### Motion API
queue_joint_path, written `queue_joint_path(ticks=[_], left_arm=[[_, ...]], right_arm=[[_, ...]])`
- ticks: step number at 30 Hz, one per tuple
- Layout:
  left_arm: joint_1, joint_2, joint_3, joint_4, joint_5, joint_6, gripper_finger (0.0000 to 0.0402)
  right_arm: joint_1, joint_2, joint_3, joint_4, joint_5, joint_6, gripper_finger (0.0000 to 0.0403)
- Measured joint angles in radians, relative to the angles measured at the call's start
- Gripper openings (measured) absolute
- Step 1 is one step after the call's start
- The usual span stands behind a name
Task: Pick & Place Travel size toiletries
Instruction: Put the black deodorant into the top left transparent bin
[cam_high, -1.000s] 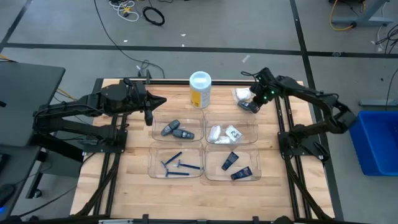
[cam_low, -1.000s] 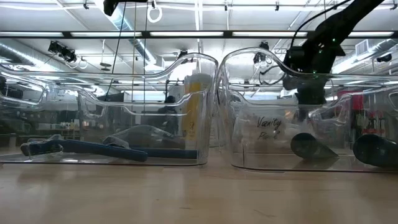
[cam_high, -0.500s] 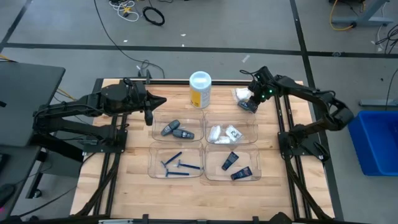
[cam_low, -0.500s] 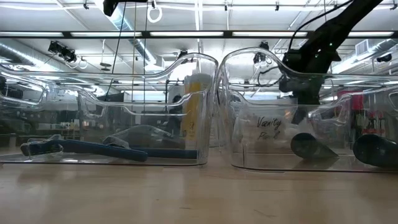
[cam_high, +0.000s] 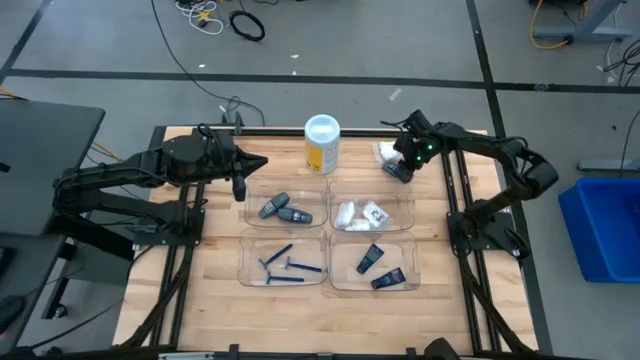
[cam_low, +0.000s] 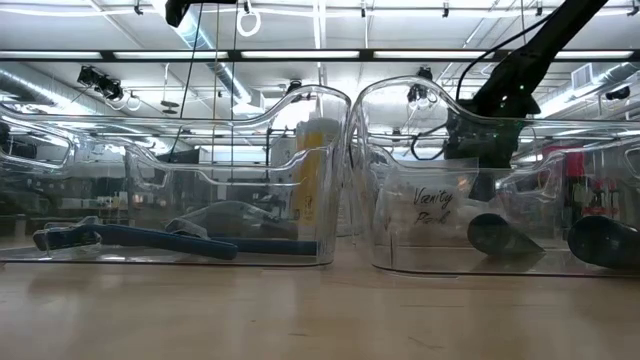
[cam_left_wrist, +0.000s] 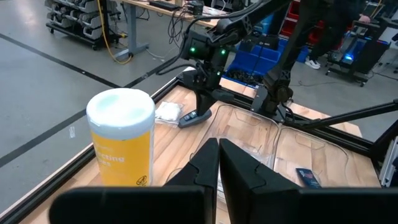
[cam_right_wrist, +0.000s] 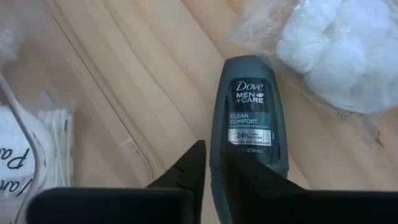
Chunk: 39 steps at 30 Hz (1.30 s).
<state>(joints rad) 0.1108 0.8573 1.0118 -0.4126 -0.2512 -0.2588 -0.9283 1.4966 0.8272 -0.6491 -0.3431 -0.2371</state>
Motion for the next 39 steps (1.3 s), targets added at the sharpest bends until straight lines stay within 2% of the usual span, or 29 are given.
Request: queue_joint_path(ticks=[9,17,31,35,39], left_arm=[[0.000,0.000,0.000,0.000,-0.011,0.000,0.0022],[0.000,0.000,0.000,0.002,-0.048,0.002,0.0022],[0.000,0.000,0.000,0.003,-0.048,0.003,0.0022],[0.000,0.000,0.000,0.003,-0.048,0.003,0.0022],[0.000,0.000,0.000,0.003,-0.048,0.003,0.0022]], right_arm=[[0.000,0.002,0.000,-0.026,-0.001,-0.007,0.0005],[0.000,0.002,0.000,-0.075,0.007,-0.018,0.0002],[0.001,0.002,0.000,-0.073,0.189,-0.012,0.0001],[0.001,0.002,0.000,-0.070,0.187,-0.033,0.0001],[0.002,-0.005,0.000,-0.083,0.156,-0.144,0.0001]])
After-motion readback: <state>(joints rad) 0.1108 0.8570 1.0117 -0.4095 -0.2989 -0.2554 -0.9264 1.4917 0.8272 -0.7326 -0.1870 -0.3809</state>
